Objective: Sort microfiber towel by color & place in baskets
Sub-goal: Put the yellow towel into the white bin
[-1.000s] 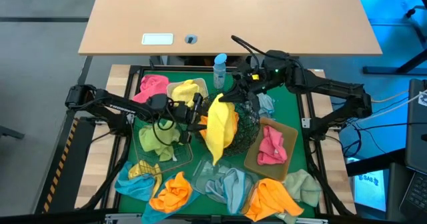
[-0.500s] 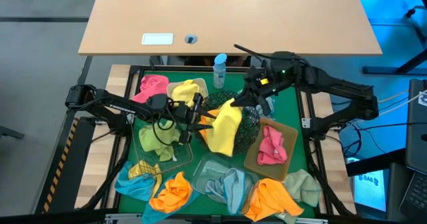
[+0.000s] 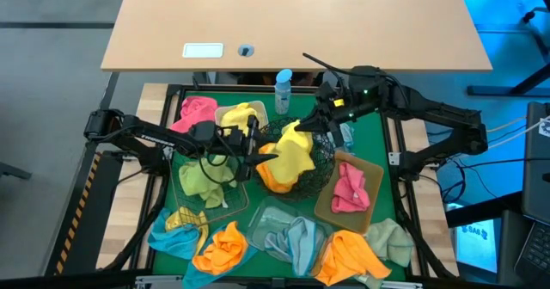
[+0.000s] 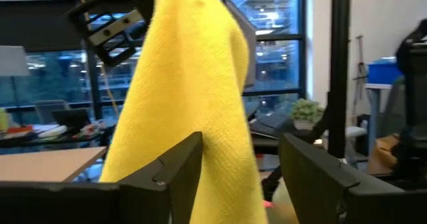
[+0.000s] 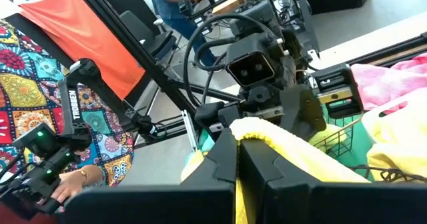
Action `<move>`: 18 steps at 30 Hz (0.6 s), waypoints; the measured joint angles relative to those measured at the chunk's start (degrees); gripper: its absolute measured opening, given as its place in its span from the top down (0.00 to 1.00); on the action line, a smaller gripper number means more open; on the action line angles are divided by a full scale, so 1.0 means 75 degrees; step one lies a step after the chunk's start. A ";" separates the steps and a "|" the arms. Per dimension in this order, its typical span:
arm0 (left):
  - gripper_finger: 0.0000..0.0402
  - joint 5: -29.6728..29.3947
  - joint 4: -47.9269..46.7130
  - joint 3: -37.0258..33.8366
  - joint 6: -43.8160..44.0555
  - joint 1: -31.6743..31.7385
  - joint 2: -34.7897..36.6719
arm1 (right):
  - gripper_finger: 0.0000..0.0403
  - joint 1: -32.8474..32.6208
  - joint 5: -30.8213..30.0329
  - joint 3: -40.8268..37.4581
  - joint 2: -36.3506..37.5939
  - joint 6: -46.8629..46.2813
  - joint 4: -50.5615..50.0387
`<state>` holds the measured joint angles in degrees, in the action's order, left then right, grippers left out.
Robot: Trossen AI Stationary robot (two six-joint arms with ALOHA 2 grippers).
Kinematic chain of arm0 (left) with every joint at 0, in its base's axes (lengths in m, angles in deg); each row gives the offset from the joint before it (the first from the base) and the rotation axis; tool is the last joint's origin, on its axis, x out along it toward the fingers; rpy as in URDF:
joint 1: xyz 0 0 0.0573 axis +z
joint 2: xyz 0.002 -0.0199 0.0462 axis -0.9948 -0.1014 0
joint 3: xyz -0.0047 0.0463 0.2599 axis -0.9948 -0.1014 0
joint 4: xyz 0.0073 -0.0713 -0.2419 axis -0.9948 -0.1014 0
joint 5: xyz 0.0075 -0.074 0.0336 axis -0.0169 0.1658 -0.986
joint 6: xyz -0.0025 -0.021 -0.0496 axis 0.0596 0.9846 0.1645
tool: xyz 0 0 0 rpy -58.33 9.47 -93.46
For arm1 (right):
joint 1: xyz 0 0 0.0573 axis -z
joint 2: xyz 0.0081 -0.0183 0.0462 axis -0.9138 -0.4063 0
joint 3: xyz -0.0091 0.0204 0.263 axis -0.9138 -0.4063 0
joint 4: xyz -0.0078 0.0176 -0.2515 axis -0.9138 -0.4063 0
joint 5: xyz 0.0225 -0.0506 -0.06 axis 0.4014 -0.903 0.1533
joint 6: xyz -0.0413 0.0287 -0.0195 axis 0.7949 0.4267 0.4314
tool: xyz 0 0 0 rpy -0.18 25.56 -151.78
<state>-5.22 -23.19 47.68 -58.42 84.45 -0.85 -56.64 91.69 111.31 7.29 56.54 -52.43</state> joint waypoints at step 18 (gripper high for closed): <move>0.49 -0.0243 0.0035 0.0000 -0.0067 0.0012 0.0000 | 1.00 -0.0006 0.0134 0.0006 -0.1024 0.0184 0.2380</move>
<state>-7.05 -22.93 47.68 -58.92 84.54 -0.85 -56.69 92.69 111.35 -0.38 57.92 -34.58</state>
